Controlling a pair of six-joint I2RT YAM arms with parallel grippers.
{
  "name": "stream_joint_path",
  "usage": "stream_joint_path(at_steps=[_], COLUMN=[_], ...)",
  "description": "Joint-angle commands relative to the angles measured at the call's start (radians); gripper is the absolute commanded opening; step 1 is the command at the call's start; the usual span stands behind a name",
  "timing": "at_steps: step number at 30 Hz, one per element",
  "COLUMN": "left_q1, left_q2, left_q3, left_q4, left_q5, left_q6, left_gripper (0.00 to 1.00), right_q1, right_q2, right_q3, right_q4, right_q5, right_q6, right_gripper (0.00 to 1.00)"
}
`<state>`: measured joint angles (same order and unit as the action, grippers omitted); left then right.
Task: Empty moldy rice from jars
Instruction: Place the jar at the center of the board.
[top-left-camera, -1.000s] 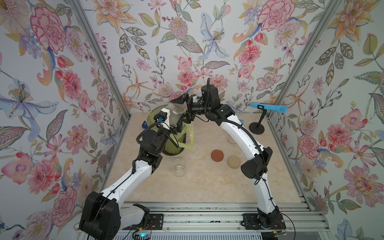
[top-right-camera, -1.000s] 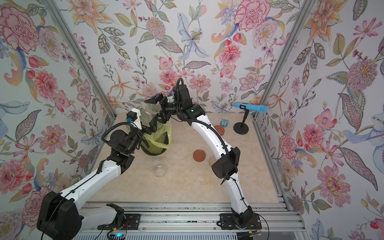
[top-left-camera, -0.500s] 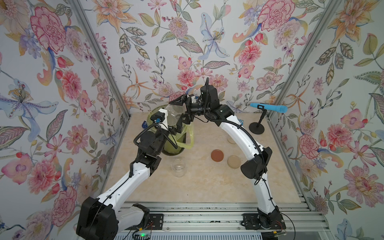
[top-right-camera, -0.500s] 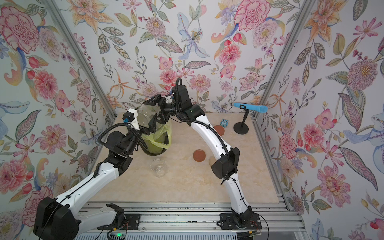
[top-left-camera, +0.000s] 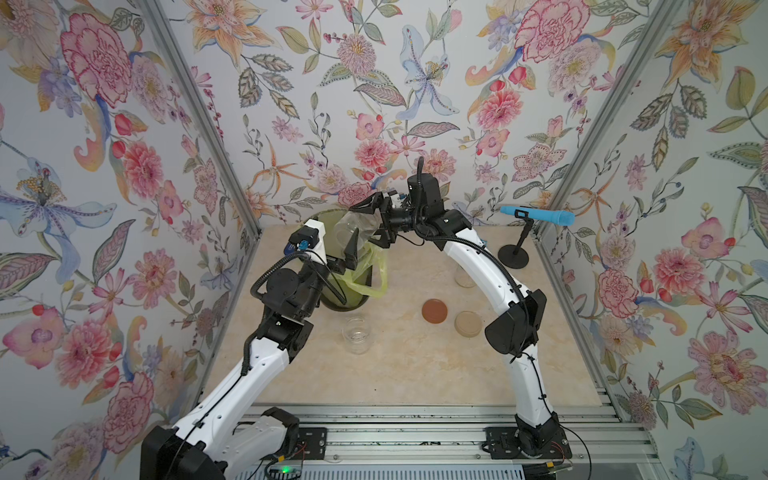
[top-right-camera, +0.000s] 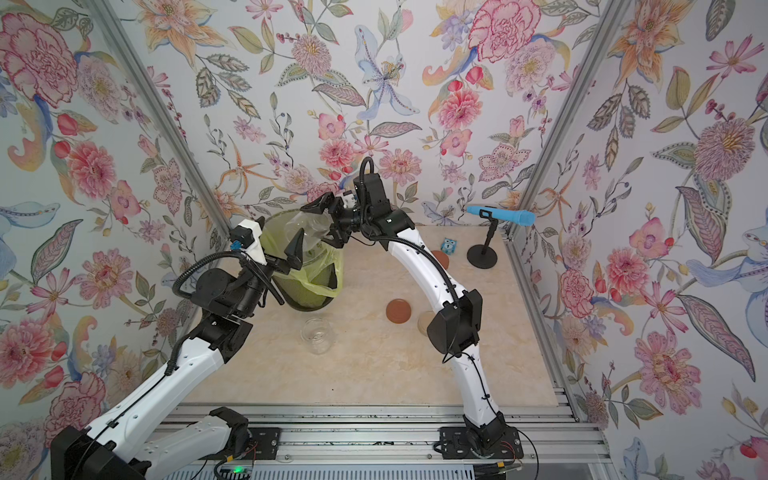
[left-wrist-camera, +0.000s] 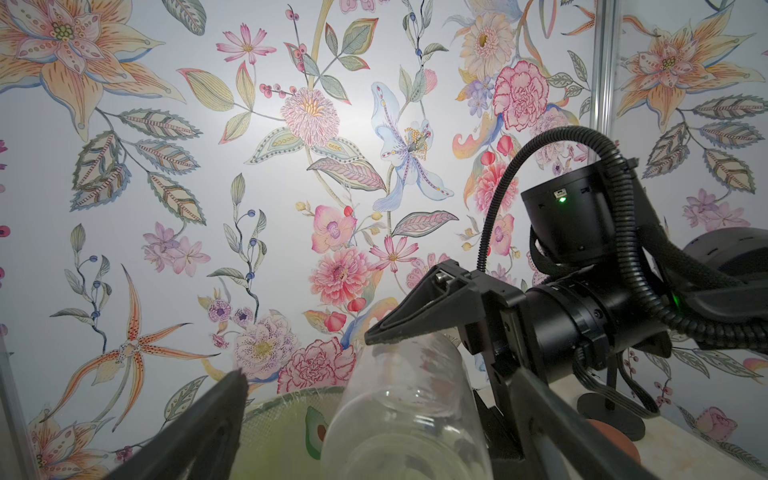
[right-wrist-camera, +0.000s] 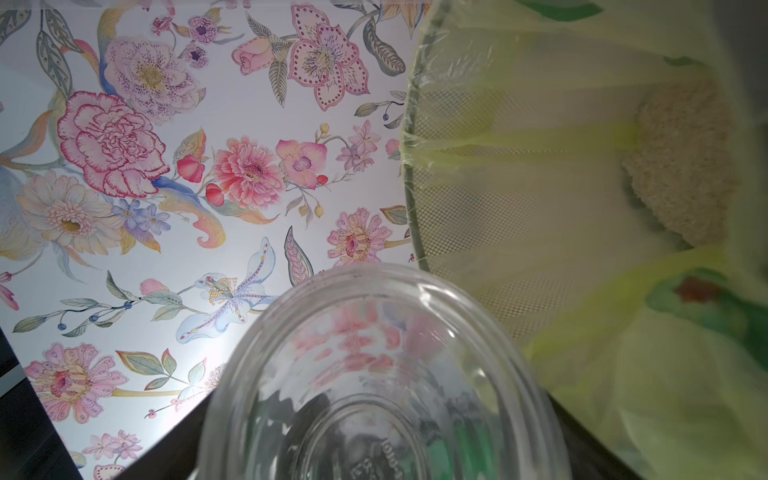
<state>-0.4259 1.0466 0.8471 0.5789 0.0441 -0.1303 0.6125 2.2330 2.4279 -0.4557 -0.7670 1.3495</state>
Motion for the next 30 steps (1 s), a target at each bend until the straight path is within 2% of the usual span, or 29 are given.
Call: stream_joint_path(at_steps=[1, 13, 19, 30], left_q1=[-0.009, -0.008, -0.008, -0.008], left_q2=[-0.024, -0.066, -0.087, -0.115], left_q3=[0.039, 0.103, 0.113, 0.119], left_q4=[-0.099, -0.326, -0.429, -0.589], left_q5=[-0.006, 0.012, 0.014, 0.043], left_q6=[0.012, 0.024, 0.012, -0.005], left_gripper=[1.0, 1.0, 0.99, 1.0], right_q1=[-0.018, -0.058, -0.074, -0.07], right_q2=[-0.08, -0.14, -0.211, -0.431], right_q3=[-0.012, -0.066, -0.126, -0.43], right_q4=[0.053, 0.037, -0.037, -0.058], right_q5=[0.004, 0.018, 0.056, 0.207], right_q6=[-0.06, -0.207, -0.339, -0.535], right_gripper=[0.0, 0.0, 0.0, 0.0])
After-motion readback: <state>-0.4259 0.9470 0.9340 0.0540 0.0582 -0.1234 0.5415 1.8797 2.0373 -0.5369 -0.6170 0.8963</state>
